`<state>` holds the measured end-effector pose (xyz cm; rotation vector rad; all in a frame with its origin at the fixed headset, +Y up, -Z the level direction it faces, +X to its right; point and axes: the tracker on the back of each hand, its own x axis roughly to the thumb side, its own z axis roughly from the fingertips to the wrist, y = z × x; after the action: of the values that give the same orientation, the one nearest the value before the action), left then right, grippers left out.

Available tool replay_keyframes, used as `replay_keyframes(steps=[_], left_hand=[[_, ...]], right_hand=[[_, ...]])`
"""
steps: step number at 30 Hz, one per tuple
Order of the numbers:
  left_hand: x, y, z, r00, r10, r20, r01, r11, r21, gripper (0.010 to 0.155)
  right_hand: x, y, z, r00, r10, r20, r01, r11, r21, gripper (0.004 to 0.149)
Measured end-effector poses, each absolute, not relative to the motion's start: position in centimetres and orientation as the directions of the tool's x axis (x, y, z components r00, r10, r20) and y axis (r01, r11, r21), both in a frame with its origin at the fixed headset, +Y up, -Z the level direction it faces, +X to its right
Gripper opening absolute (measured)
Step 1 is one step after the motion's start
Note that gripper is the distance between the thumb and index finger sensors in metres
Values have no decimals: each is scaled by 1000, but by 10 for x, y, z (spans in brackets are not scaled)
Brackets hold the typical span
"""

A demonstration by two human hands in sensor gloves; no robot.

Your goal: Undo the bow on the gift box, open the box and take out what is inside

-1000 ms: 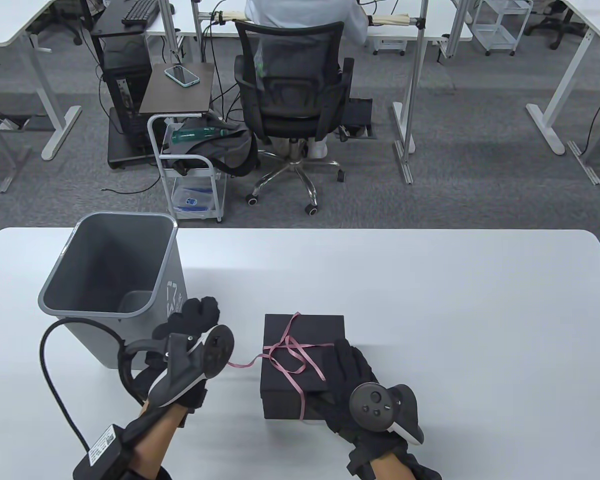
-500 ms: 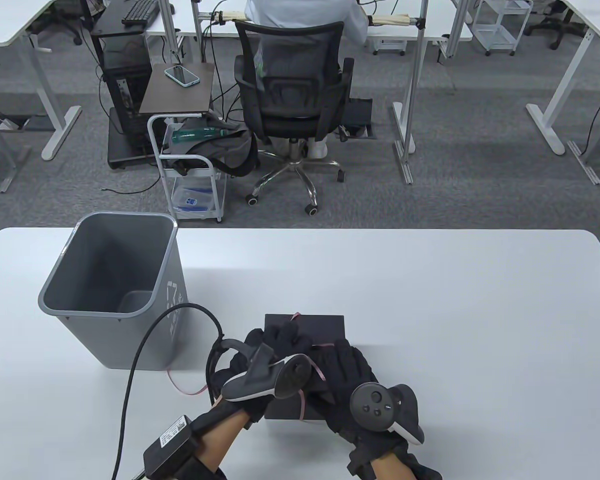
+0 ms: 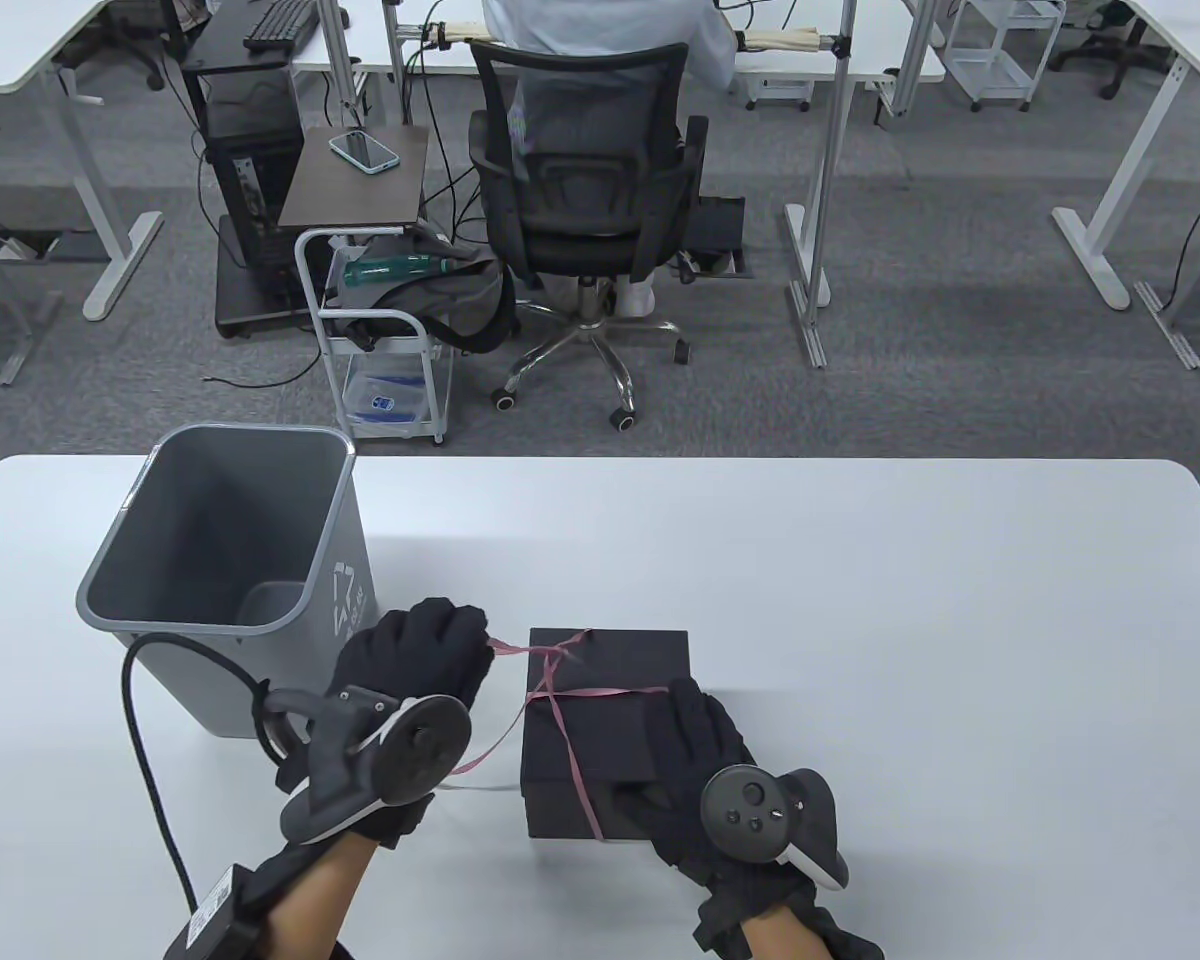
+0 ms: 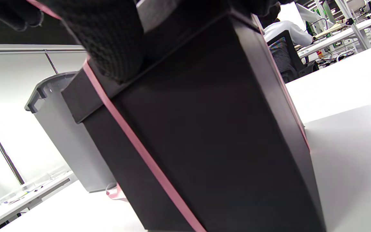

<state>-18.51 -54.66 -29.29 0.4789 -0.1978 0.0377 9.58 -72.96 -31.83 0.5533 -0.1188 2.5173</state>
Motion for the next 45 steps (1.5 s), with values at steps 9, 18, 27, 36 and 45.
replay_keyframes(steps=[9, 18, 27, 36, 45], left_hand=[[-201, -540, -299, 998, -1, 63, -16, 965, 262, 40], [-197, -550, -308, 984, 84, 160, -58, 986, -159, 70], [-175, -605, -348, 963, 235, 135, -211, 963, -171, 66], [-152, -668, -397, 933, 353, 67, -327, 913, -245, 73], [-142, -659, -401, 942, 334, 18, -329, 935, -135, 78]], right_hand=[[96, -730, -319, -761, 504, 408, -539, -842, 34, 89], [96, -730, -319, -761, 504, 409, -538, -842, 35, 89], [96, -731, -319, -760, 505, 408, -540, -841, 37, 89], [96, -731, -319, -757, 508, 411, -542, -840, 41, 89], [96, -731, -320, -755, 511, 412, -543, -839, 46, 89]])
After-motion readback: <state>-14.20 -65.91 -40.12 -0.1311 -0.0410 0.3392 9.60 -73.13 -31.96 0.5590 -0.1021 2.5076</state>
